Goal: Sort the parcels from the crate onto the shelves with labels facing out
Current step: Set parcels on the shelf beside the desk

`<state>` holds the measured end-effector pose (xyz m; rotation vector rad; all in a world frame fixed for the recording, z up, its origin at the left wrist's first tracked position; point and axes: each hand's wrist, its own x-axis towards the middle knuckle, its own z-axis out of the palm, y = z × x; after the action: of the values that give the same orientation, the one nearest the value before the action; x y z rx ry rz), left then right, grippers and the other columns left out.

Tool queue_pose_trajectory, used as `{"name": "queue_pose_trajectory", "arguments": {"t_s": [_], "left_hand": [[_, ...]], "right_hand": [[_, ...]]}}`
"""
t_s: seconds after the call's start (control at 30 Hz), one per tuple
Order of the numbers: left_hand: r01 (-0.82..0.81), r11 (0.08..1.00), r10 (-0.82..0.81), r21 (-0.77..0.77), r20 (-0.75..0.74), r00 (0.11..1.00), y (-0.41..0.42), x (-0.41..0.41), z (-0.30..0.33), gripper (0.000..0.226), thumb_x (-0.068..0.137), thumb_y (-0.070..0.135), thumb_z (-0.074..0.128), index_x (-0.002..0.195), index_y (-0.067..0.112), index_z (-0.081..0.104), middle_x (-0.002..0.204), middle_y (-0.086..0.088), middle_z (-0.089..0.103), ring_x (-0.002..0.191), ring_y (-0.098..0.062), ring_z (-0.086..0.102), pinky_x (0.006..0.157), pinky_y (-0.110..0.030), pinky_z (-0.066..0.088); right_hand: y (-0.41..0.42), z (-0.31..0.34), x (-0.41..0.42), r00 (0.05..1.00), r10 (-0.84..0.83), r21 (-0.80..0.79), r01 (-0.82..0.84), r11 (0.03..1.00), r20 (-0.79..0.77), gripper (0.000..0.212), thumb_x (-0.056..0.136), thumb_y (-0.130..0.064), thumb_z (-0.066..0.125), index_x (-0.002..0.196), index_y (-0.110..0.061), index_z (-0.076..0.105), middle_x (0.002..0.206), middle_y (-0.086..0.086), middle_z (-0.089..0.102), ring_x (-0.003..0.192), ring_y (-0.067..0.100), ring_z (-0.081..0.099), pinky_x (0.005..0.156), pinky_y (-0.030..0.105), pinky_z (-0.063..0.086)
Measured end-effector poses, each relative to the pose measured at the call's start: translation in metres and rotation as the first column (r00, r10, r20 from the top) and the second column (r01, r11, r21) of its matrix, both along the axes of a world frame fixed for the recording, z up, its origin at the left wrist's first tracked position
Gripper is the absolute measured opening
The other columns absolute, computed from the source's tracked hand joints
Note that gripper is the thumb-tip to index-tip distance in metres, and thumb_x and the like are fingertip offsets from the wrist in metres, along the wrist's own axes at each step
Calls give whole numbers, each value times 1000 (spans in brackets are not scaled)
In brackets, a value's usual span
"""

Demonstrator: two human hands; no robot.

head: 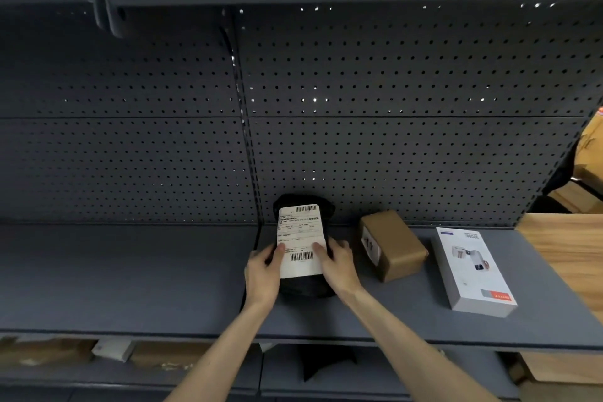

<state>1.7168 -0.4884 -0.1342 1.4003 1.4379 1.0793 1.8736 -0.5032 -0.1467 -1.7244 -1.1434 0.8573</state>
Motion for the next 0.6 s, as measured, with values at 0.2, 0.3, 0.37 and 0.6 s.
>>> {"name": "queue_pose_trajectory", "arguments": {"t_s": [0.2,0.3,0.37,0.6], "left_hand": [[9,992,-18,-123,-77,997,1,-21,-21,30,101,32,57,121,14,71,108,-6,65,90,-12,62,72,-9,44],[46,987,-65,-155,-118,991,3,-28,-25,19,102,27,57,104,15,72,83,8,69,79,-8,67,56,-7,46],[67,983,-94,-169,-159,983,8,-30,-25,18,103,27,56,101,17,70,83,7,70,79,-8,68,56,-9,48],[182,983,-115,29,-674,729,21,-25,-8,44,99,26,55,142,17,49,133,-9,50,123,-27,46,94,-40,49]], "right_hand": [[-1,-17,-15,992,124,-122,-127,984,-33,34,101,-24,49,133,-17,57,124,8,46,119,23,50,99,20,34],[-5,-21,-19,989,146,-130,-145,981,-5,34,101,-23,48,135,-18,56,123,8,44,112,19,48,98,18,32],[-4,-18,-19,986,161,-158,-154,975,32,34,101,-25,49,133,-17,56,121,7,46,115,20,49,102,21,35],[-5,16,3,746,265,-219,-163,962,611,43,99,-38,49,132,-11,56,136,13,49,130,32,42,104,40,40]]}}
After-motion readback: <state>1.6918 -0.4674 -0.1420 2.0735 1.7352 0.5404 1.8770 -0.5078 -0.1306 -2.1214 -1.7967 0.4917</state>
